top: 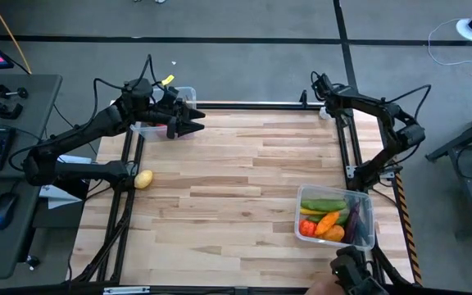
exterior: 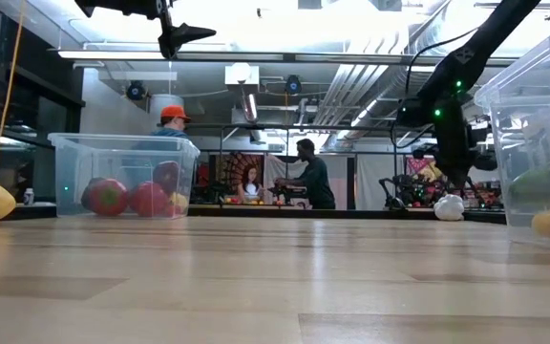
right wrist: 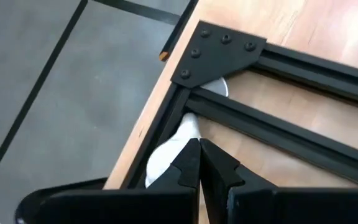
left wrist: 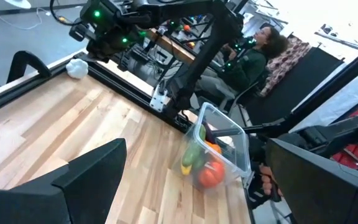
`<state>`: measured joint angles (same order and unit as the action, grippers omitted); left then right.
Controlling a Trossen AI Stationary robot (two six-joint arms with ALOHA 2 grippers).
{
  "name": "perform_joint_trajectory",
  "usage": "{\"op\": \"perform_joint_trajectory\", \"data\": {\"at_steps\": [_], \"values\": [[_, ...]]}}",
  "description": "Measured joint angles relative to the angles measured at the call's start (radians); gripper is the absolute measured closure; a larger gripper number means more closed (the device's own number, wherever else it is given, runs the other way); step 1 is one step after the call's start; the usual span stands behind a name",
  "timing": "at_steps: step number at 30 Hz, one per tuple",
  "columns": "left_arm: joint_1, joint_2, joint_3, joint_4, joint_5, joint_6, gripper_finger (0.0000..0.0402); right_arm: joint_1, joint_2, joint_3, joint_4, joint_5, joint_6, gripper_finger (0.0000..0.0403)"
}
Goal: Sort produce into baskets
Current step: Put the white garlic into the bottom transparent bin
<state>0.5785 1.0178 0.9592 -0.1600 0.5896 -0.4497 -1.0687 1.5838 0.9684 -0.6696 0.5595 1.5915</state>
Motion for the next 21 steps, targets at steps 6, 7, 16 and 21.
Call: {"op": "perform_joint_trajectory", "data": {"at_steps": [6,7,16,21], "values": [[0.000,0.000,0.000,-0.002,-0.003,-0.001,0.0027,0.003,0.050,-0.001,0.082,0.035,0.001,0.0403],[0.000,0.000,0.000,-0.002,-0.003,-0.001,0.0027,0.003,0.056,0.000,0.100,0.044,-0.003,0.0403],[0.000,0.000,0.000,-0.033,-0.037,0.001,0.0027,0.017,0.074,-0.001,0.098,0.070,-0.024,0.0403],[0.000,0.000,0.000,-0.070,-0.048,0.000,0.0027,0.017,0.069,0.000,0.092,0.009,-0.094,0.0403]]}}
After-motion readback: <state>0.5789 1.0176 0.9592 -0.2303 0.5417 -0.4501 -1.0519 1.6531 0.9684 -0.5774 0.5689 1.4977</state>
